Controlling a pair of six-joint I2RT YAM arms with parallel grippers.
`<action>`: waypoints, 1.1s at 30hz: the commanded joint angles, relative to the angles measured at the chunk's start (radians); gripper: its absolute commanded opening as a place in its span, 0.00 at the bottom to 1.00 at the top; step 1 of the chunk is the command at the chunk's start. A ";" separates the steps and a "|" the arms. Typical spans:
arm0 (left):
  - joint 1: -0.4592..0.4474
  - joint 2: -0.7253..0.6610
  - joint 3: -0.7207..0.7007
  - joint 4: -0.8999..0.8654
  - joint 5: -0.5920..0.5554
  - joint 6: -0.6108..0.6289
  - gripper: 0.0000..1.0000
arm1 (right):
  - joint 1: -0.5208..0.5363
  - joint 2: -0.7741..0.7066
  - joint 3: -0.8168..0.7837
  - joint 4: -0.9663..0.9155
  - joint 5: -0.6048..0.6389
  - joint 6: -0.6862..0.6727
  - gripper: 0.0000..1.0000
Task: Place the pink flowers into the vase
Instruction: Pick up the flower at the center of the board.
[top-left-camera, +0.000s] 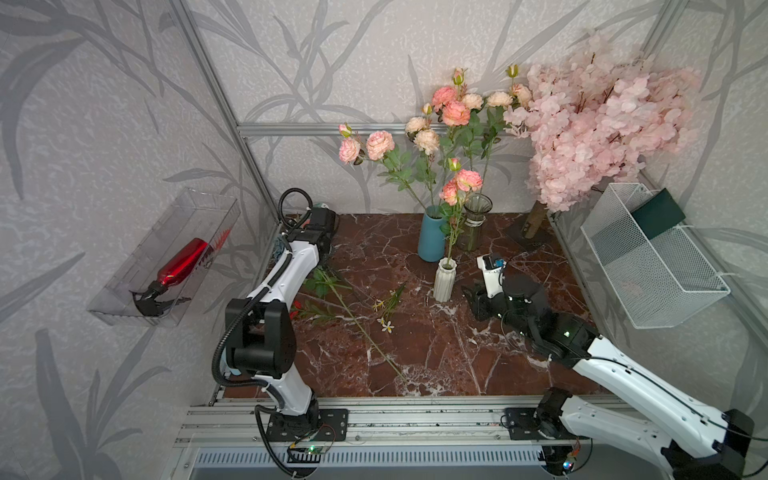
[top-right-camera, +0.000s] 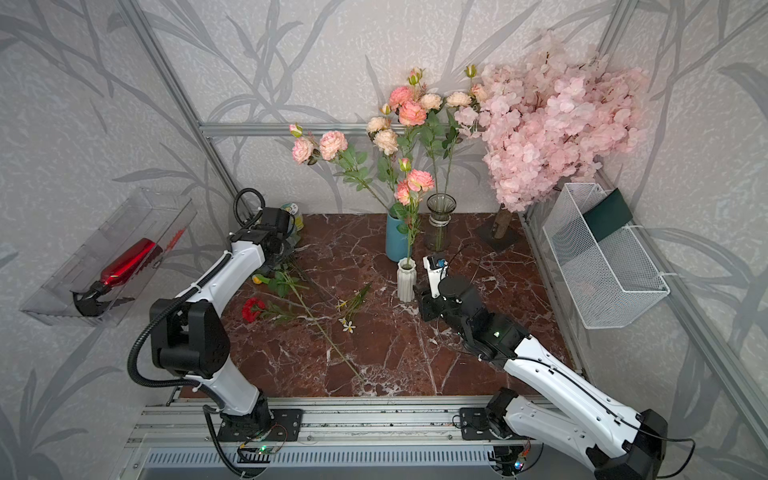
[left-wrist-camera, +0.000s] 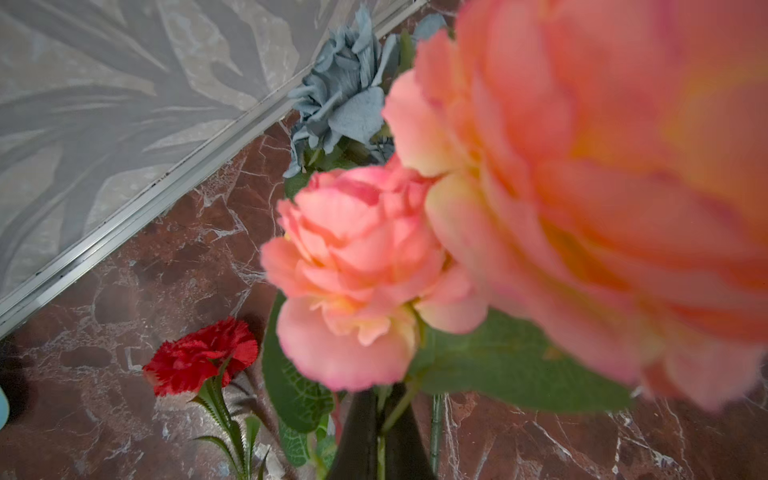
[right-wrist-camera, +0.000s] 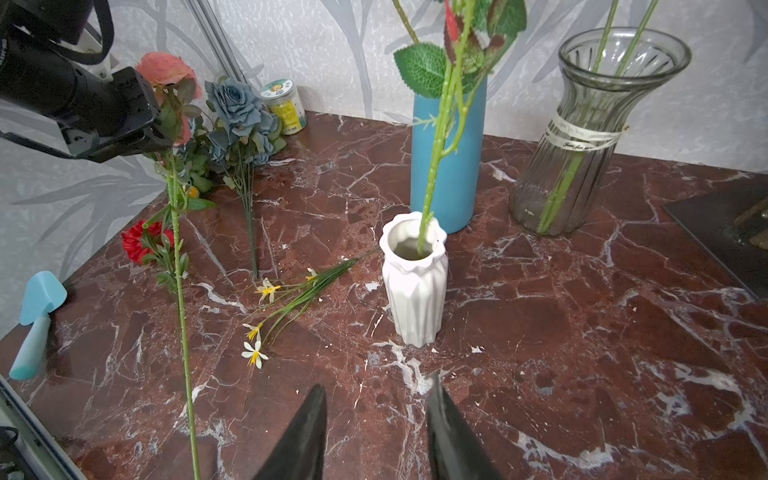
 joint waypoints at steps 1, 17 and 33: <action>0.000 -0.042 -0.085 0.113 -0.016 0.011 0.00 | -0.004 -0.018 -0.008 0.023 -0.007 0.007 0.40; -0.036 -0.301 -0.293 0.524 0.103 0.090 0.00 | -0.003 -0.044 0.012 0.009 -0.029 0.000 0.40; -0.040 -0.399 -0.309 0.698 0.167 0.132 0.00 | 0.052 -0.013 0.051 0.006 -0.038 -0.036 0.40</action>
